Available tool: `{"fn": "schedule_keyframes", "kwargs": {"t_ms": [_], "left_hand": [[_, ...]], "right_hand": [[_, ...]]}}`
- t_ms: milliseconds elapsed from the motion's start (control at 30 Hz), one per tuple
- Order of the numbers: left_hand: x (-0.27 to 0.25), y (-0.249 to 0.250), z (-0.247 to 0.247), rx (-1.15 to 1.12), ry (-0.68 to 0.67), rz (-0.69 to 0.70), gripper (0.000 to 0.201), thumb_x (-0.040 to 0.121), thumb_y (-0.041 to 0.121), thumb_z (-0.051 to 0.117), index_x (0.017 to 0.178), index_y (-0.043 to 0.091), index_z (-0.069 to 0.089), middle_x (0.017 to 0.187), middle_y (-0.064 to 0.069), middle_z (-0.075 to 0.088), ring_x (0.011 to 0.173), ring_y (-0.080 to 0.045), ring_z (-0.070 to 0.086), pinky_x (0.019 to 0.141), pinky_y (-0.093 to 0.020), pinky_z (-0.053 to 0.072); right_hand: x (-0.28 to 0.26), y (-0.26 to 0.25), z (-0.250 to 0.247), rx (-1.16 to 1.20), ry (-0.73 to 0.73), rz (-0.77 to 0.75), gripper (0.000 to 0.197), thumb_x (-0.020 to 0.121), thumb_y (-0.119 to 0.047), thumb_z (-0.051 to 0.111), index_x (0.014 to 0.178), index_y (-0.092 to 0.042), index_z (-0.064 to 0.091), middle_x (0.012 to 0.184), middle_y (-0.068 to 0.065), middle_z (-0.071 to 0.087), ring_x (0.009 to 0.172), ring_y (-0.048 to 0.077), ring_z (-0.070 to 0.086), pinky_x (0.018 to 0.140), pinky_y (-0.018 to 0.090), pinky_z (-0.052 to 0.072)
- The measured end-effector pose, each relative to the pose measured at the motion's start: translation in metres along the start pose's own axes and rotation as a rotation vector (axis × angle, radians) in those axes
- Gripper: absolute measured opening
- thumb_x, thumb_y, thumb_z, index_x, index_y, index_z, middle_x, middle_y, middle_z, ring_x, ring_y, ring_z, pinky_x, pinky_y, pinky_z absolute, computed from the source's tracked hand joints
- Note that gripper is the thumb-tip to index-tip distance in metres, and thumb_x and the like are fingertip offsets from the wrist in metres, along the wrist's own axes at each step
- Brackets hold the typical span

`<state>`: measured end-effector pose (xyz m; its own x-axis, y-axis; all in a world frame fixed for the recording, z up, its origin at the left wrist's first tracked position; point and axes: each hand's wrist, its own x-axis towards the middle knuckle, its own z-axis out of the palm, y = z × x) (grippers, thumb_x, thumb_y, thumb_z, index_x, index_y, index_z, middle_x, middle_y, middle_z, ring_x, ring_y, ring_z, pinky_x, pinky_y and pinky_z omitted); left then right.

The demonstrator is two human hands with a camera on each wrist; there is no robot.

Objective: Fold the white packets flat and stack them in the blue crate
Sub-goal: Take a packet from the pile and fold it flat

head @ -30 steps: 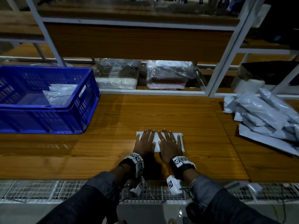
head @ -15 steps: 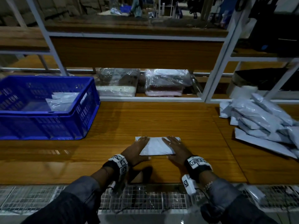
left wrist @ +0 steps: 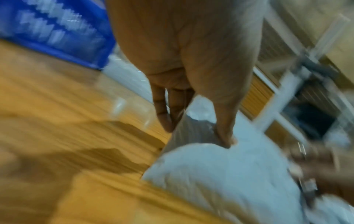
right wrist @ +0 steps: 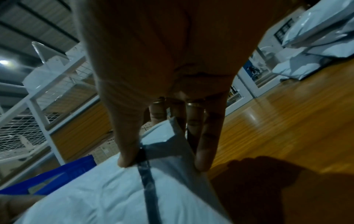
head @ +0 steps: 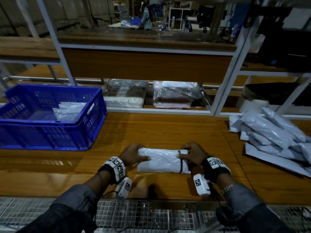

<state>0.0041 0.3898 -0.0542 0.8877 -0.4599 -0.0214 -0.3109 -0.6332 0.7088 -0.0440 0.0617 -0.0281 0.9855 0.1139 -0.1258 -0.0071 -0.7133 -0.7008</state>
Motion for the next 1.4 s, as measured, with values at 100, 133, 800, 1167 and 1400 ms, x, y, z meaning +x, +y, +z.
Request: {"fn": "schedule_keyframes", "kwargs": {"t_ms": [100, 133, 800, 1167, 1400], "left_hand": [[0.0, -0.012, 0.012, -0.024, 0.012, -0.05, 0.038, 0.073, 0.052, 0.085, 0.094, 0.023, 0.073, 0.092, 0.007, 0.075, 0.085, -0.012, 0.069, 0.076, -0.042, 0.058], [-0.001, -0.015, 0.017, -0.003, 0.038, -0.071, 0.042, 0.075, 0.053, 0.084, 0.104, 0.024, 0.072, 0.101, 0.006, 0.074, 0.093, -0.013, 0.068, 0.08, -0.042, 0.058], [-0.008, -0.026, 0.067, 0.454, -0.043, 0.2, 0.101, 0.079, 0.083, 0.044, 0.153, 0.014, 0.038, 0.148, -0.01, 0.047, 0.131, -0.032, 0.049, 0.1, -0.049, 0.045], [-0.008, -0.008, 0.034, 0.46, -0.011, 0.198, 0.053, 0.093, 0.045, 0.067, 0.141, 0.025, 0.056, 0.132, -0.003, 0.067, 0.118, -0.026, 0.063, 0.092, -0.036, 0.049], [-0.015, 0.021, -0.026, 0.275, -0.024, 0.216, 0.03, 0.091, 0.044, 0.07, 0.111, 0.022, 0.073, 0.102, 0.006, 0.075, 0.087, -0.007, 0.067, 0.069, -0.031, 0.052]], "right_hand": [[0.004, 0.009, 0.013, -0.013, -0.005, 0.022, 0.026, 0.079, -0.042, 0.084, 0.087, -0.019, 0.075, 0.088, -0.002, 0.075, 0.082, 0.014, 0.07, 0.076, 0.048, 0.059], [0.006, 0.012, 0.018, -0.016, 0.011, 0.036, 0.026, 0.08, -0.043, 0.083, 0.089, -0.02, 0.075, 0.092, -0.003, 0.075, 0.085, 0.014, 0.069, 0.078, 0.049, 0.059], [-0.024, 0.007, 0.079, -0.426, -0.043, -0.051, 0.095, 0.077, -0.067, 0.066, 0.156, -0.031, 0.028, 0.162, -0.003, 0.027, 0.148, 0.022, 0.025, 0.121, 0.045, 0.023], [-0.022, -0.016, 0.054, -0.439, 0.019, -0.124, 0.05, 0.092, -0.028, 0.064, 0.141, -0.03, 0.054, 0.135, -0.005, 0.061, 0.123, 0.019, 0.057, 0.098, 0.03, 0.046], [-0.005, -0.044, 0.022, -0.426, -0.048, -0.223, 0.034, 0.081, -0.052, 0.073, 0.108, -0.034, 0.066, 0.102, -0.008, 0.071, 0.091, 0.018, 0.066, 0.071, 0.034, 0.053]]}}
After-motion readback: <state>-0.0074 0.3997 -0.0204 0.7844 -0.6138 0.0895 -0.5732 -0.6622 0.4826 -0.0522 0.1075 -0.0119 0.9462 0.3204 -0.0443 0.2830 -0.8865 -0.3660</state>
